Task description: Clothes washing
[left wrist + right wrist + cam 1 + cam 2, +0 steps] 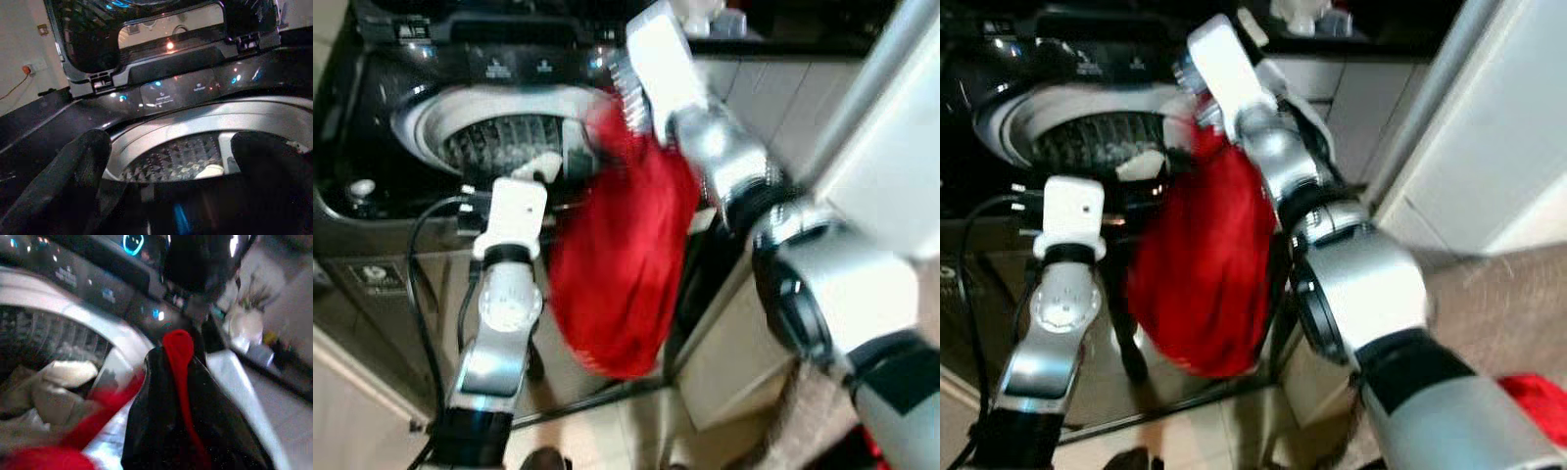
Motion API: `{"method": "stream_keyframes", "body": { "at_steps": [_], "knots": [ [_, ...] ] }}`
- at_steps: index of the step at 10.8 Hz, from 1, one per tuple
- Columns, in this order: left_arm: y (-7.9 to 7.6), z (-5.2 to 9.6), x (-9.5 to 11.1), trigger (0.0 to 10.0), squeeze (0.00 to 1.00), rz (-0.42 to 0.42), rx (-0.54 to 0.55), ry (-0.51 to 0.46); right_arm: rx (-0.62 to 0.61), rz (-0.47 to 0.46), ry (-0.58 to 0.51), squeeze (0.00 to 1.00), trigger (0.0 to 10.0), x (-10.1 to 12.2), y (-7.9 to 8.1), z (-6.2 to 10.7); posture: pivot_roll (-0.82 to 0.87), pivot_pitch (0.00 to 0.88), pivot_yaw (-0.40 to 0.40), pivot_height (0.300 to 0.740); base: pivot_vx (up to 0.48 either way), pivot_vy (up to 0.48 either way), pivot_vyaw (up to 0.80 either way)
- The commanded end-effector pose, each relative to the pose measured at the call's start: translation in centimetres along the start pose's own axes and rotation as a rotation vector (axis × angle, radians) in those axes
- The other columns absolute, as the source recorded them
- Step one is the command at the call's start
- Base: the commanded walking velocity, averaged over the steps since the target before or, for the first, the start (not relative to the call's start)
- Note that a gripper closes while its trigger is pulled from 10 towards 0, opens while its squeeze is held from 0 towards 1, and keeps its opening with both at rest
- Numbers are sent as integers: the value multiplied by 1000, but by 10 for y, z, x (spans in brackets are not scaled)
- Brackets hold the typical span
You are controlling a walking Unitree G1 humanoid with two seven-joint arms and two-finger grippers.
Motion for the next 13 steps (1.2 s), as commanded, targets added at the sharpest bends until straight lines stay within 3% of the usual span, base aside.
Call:
{"method": "stream_keyframes", "body": {
  "at_steps": [1,2,3,4,6,7,9,11,13],
  "knots": [
    [-1,3,-7,10000,0,-21,-15,31,10,-44,-79,0,10000,19,1,-2,201,18,-89,740,0,0,0],
    [-1,2,-8,10000,0,-32,-9,38,41,-83,-141,0,10000,29,5,-1,195,16,-92,740,0,0,0],
    [0,1,-10,10000,0,-34,-3,50,42,-197,-187,0,10000,31,0,1,191,15,-97,740,0,0,0],
    [0,1,-11,10000,0,-34,1,58,82,-276,-194,0,10000,19,2,5,183,17,-102,740,0,0,0],
    [-2,3,-16,10000,0,-7,-7,86,151,-409,-197,0,10000,-24,15,19,154,19,-97,740,0,0,469],
    [-5,4,-20,10000,0,27,-21,115,178,-478,-140,0,10000,-68,31,34,134,15,-92,740,0,0,431],
    [-8,5,-24,10000,0,54,-44,132,218,-491,-101,0,10000,-102,43,55,122,13,-87,740,0,238,431],
    [-15,3,-21,10000,0,43,-61,124,199,-497,-112,0,10000,-100,34,55,94,2,-73,740,0,433,431],
    [-18,1,-17,10000,0,34,-73,104,153,-441,-135,0,10000,-91,25,52,101,0,-77,740,0,0,216]
  ]
}}
Point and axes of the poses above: a point about 5 cm out from each wrist's last joint towards the gripper, its own z axis pointing back from the gripper into the wrist, its own x axis along the axis of the wrist's last joint, y = z × x, the point moved 4 cm from there along -z, pointing out of the wrist towards the gripper, and after that the axes turned 4 degrees about -z, right-handed, at the moved point
